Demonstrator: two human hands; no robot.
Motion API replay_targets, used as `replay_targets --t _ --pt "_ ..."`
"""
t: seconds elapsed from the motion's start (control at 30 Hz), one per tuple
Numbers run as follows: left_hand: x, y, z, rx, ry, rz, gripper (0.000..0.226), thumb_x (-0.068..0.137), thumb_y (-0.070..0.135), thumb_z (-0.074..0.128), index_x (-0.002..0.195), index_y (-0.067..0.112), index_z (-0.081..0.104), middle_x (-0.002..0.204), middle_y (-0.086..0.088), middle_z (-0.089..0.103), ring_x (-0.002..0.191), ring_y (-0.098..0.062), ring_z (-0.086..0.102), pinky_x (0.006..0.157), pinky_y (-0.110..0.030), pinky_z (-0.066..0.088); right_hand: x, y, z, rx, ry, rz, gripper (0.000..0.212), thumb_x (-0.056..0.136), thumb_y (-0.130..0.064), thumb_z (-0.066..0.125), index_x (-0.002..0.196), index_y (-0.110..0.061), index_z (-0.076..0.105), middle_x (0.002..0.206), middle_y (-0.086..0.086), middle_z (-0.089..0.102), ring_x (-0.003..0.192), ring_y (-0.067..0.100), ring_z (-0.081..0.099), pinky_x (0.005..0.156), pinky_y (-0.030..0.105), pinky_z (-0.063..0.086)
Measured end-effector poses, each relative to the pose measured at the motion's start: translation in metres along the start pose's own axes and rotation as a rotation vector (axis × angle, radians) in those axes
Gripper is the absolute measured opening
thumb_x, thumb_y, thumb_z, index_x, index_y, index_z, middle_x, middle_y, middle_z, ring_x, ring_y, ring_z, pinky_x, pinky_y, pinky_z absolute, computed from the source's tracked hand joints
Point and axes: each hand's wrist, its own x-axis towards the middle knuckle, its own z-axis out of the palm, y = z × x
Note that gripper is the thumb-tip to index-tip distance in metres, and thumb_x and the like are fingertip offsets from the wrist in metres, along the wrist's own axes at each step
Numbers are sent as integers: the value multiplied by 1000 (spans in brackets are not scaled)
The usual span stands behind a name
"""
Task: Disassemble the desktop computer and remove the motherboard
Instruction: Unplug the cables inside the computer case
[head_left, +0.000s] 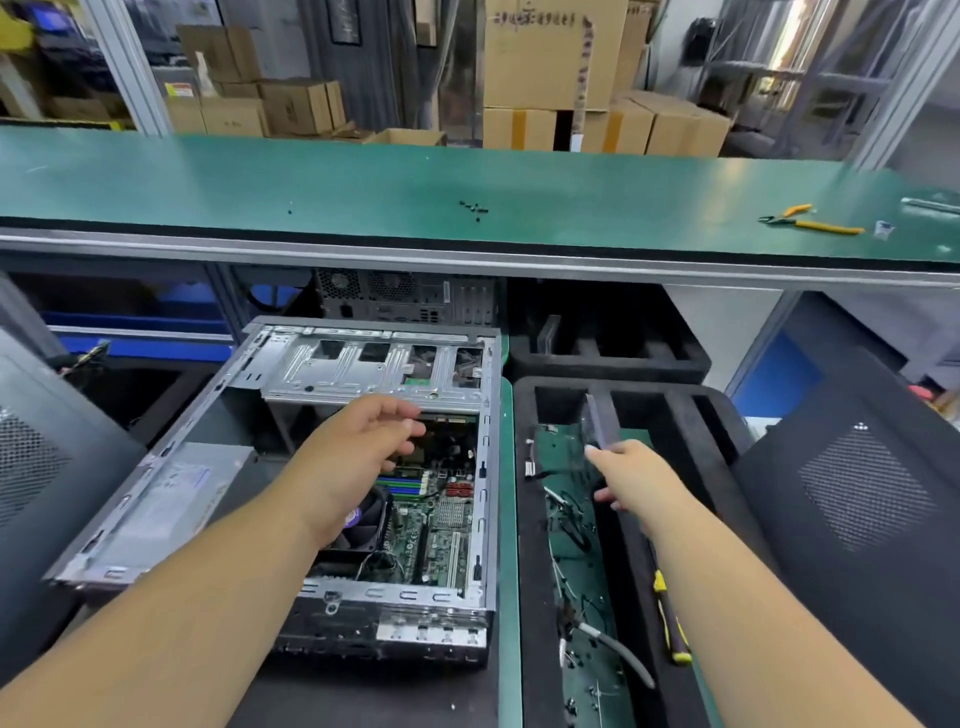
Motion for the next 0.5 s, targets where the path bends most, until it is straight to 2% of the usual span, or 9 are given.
replay_targets --t 0.07,0.1,0.17,0.27,0.33,0.4,0.5 --pt "-1 -5 -4 1 20 -13 17 97 17 51 103 26 64 99 9 72 93 -9 65 79 -28 49 -2 2 6 -25 34 -26 51 92 -43 54 134 -16 48 115 4 58 84 21 68 83 40 55" --pt "-2 -8 -7 -1 33 -19 17 97 17 51 102 26 65 99 9 72 92 -9 65 77 -27 49 -4 0 7 -26 41 -51 48 91 -43 55 132 -18 50 110 3 60 86 24 68 84 42 55" --pt "-6 -13 -12 -6 63 -21 18 96 15 51 99 25 66 98 9 72 91 -9 65 76 -27 48 -8 -8 8 -12 17 -106 30 91 -40 55 117 -24 58 95 1 65 88 28 68 83 42 53" --pt "-13 -21 -22 22 101 5 21 95 15 52 94 28 68 94 13 73 86 -6 66 72 -25 46 -17 -22 12 9 3 -219 8 92 -38 53 92 -36 61 94 -8 67 86 21 68 78 39 54" --pt "-18 -27 -31 57 110 31 22 95 17 53 91 33 68 92 16 72 82 -2 65 72 -24 45 -26 -31 18 44 16 -286 11 92 -38 52 87 -38 62 90 -14 66 81 13 65 66 32 50" --pt "-21 -32 -41 74 120 57 23 94 19 53 90 36 67 90 16 71 76 -1 64 73 -24 45 -36 -41 25 98 29 -330 16 92 -36 51 84 -36 65 84 -12 67 74 12 62 59 28 45" --pt "-24 -38 -58 115 146 94 21 95 27 52 87 39 68 69 13 65 61 0 56 68 -25 46 -53 -52 37 117 49 -382 24 95 -35 48 79 -30 66 76 -5 66 60 13 53 55 28 43"
